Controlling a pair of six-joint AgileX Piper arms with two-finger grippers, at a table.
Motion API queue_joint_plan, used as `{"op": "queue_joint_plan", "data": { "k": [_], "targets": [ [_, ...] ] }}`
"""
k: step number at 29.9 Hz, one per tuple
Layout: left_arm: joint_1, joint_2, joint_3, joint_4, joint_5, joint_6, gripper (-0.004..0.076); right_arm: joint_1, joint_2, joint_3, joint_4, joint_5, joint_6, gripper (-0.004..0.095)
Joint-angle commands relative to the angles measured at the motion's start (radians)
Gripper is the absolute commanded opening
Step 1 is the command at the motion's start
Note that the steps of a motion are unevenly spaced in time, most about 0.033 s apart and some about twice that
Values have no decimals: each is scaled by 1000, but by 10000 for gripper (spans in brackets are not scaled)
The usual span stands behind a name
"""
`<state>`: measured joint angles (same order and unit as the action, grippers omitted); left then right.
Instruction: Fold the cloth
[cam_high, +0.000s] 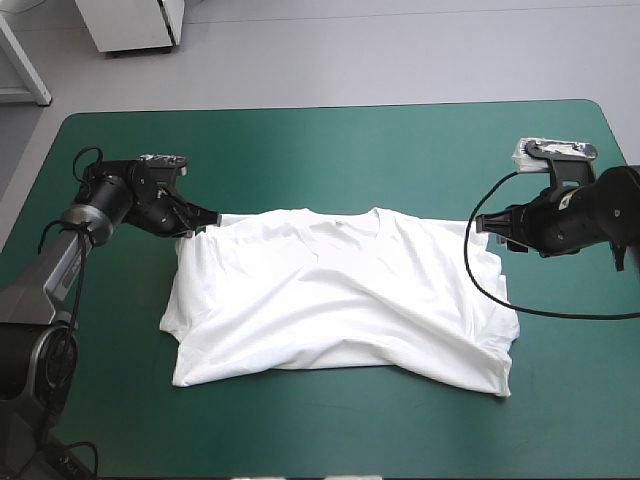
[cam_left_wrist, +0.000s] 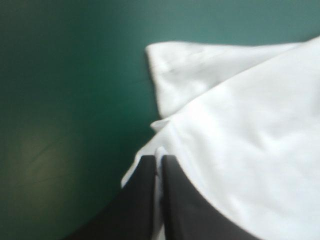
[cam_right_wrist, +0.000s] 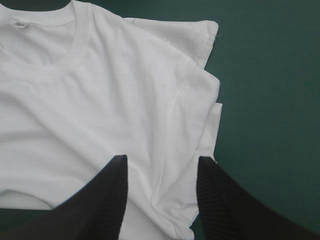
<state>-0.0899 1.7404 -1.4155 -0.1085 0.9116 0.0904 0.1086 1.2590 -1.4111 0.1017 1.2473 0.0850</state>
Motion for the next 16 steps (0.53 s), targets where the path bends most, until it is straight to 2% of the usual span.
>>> {"op": "queue_joint_plan", "data": {
  "k": [1,8,16],
  "targets": [
    [-52,-59,-59,-100,2,54,-9,-1,-24,-34,-11,-30,0,416],
    [-209,-49,-59,-147,-22,71,-9,-1,-24,-34,-14,-30,0,389],
    [-307,59,-59,-199,-37,79,-9,-1,-24,-34,-14,-30,-4,389]
  ]
}}
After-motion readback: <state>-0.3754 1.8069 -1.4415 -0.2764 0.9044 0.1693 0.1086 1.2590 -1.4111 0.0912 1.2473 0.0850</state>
